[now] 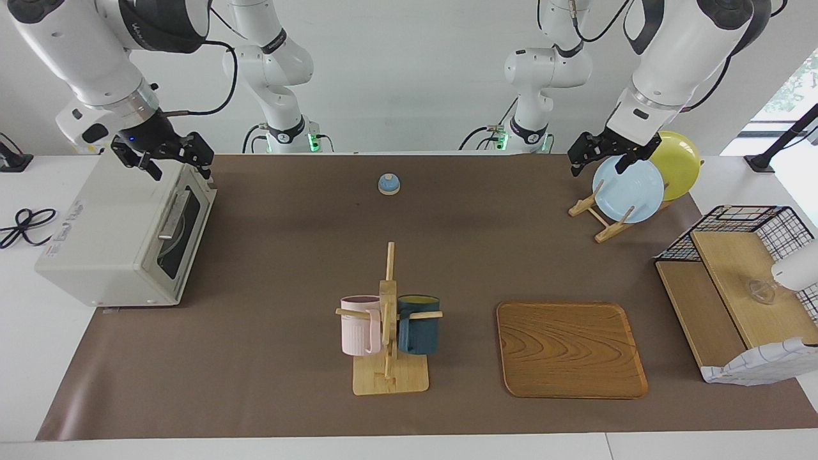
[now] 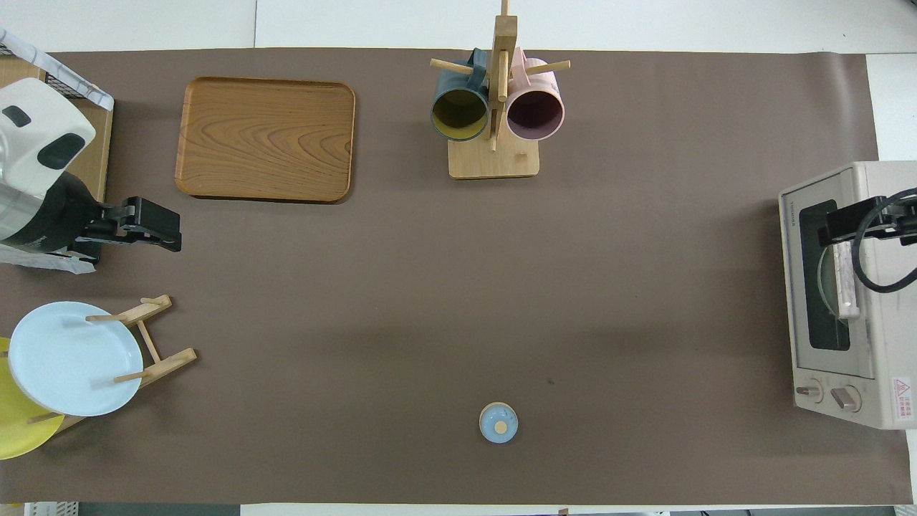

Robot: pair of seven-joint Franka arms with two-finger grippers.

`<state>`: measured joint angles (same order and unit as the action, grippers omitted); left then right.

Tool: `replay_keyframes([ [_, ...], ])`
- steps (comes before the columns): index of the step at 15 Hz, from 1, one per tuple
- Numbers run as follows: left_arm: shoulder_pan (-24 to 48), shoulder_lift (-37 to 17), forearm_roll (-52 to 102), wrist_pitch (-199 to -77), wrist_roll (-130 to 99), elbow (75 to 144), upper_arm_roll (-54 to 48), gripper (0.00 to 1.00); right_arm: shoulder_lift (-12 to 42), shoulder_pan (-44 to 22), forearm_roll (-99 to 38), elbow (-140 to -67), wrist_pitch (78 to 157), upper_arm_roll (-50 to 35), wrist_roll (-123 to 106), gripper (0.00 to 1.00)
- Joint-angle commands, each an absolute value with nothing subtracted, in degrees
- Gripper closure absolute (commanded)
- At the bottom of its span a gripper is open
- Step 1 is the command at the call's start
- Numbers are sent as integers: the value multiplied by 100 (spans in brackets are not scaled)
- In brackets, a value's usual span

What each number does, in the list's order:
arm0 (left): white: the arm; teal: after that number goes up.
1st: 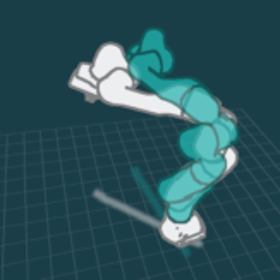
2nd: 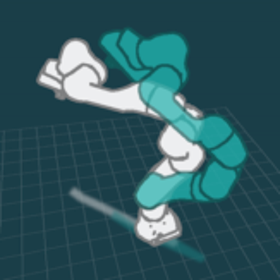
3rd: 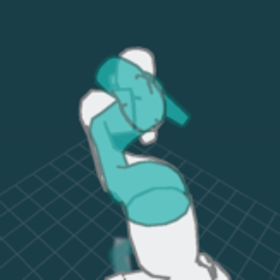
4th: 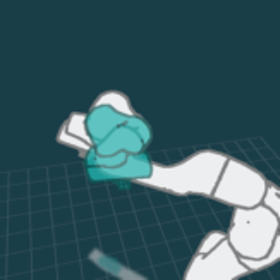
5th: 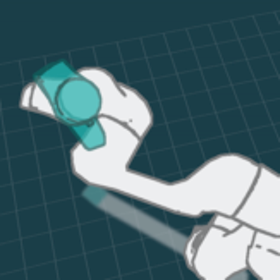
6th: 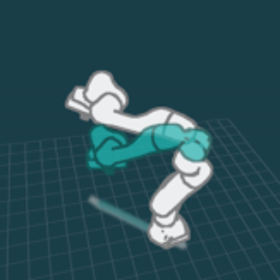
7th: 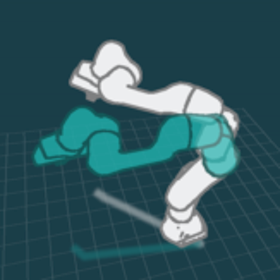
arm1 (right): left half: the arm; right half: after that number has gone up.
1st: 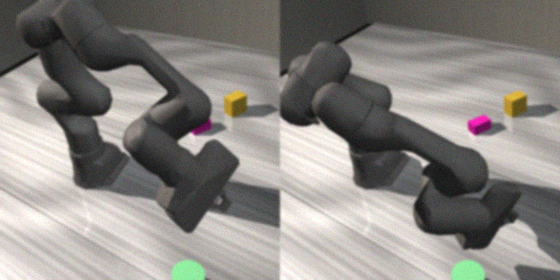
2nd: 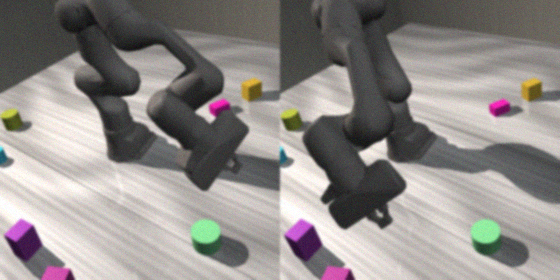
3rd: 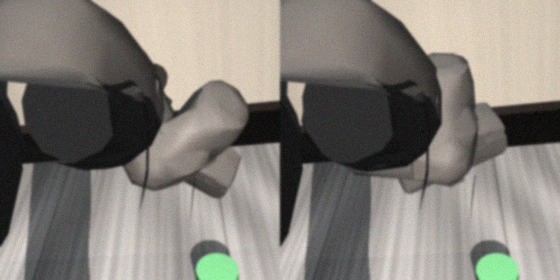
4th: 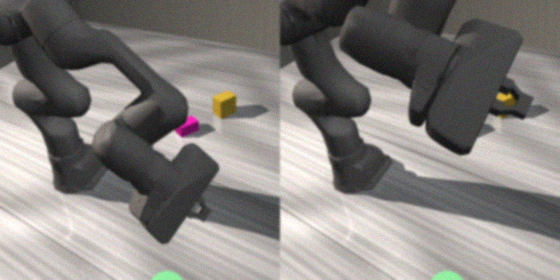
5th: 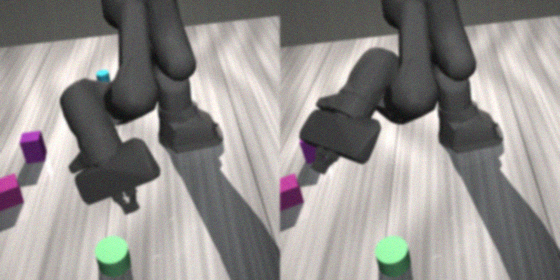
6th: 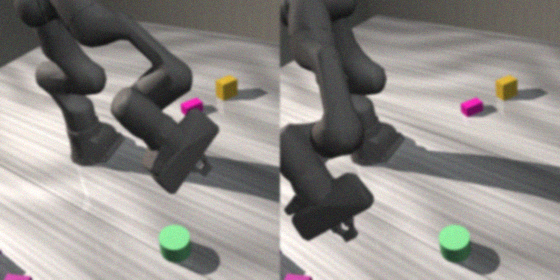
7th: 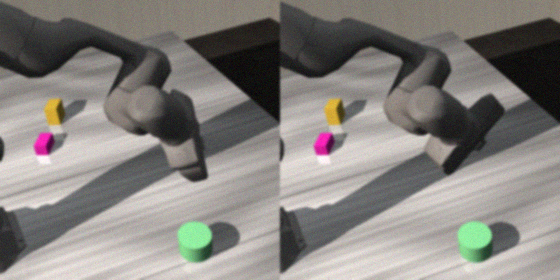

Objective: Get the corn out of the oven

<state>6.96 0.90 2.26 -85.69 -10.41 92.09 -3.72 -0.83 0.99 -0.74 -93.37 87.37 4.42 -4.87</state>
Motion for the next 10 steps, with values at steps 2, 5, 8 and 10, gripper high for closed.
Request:
replay_keyframes([
  [2, 615, 185, 325, -8596, -1011, 9290, -396, 0, -70, 167, -167, -9272, 8684, 431, -457, 0],
  [5, 615, 185, 325, -8596, -1011, 9290, -396, 0, -105, 202, -176, -9316, 8692, 457, -457, 0],
  [8, 615, 185, 325, -8596, -1011, 9290, -396, 0, -123, 220, -193, -9343, 8675, 440, -509, 0],
  [10, 615, 185, 325, -8596, -1011, 9290, -396, 0, -140, 237, -202, -9395, 8745, 439, -466, 1],
])
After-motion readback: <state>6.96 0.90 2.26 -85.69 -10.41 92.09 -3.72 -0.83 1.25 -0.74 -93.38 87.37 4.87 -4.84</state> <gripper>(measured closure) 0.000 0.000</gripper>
